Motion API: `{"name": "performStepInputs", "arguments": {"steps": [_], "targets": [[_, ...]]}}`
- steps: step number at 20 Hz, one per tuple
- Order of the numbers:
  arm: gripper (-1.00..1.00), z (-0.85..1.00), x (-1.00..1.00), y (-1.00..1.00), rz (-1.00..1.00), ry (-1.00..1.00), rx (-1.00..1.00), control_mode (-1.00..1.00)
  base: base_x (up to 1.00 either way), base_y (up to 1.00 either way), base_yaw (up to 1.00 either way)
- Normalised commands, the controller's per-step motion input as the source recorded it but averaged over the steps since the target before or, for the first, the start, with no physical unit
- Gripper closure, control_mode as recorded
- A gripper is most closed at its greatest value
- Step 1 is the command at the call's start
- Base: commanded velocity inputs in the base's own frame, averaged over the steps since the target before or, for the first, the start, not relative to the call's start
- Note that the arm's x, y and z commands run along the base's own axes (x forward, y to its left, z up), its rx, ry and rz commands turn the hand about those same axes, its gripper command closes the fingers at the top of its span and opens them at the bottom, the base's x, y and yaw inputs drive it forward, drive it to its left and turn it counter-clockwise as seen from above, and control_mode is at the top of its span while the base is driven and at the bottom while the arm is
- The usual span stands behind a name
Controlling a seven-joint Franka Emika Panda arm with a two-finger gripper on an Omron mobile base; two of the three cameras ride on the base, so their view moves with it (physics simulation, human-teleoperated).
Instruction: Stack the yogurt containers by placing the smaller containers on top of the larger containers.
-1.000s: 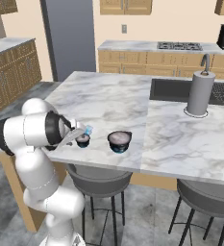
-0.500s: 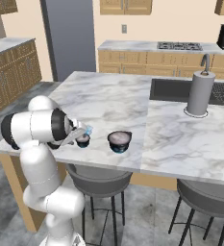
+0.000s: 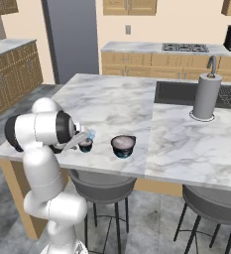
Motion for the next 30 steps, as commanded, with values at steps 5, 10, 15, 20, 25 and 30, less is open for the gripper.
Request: {"name": "performStepInputs", "arguments": {"steps": [5,10,15,20,25,30], "targets": [[1.0,-0.38,0.0,-0.04,0.0,0.02,0.0,-1.0,0.0,0.0,0.0],[1.0,-0.58,-0.05,-0.37,0.0,0.01,0.0,-1.0,0.0,0.0,0.0],[1.0,-0.64,-0.16,-0.49,0.0,0.0,0.0,-1.0,0.0,0.0,0.0],[1.0,-0.27,-0.22,-0.17,0.0,0.0,-0.02,-1.0,0.0,0.0,0.0],[1.0,0.0,-0.37,0.0,-0.03,0.0,-0.05,-1.0,0.0,0.0,0.0],[1.0,0.3,-0.38,-0.12,-0.02,0.0,-0.04,-1.0,0.0,0.0,0.0]]}}
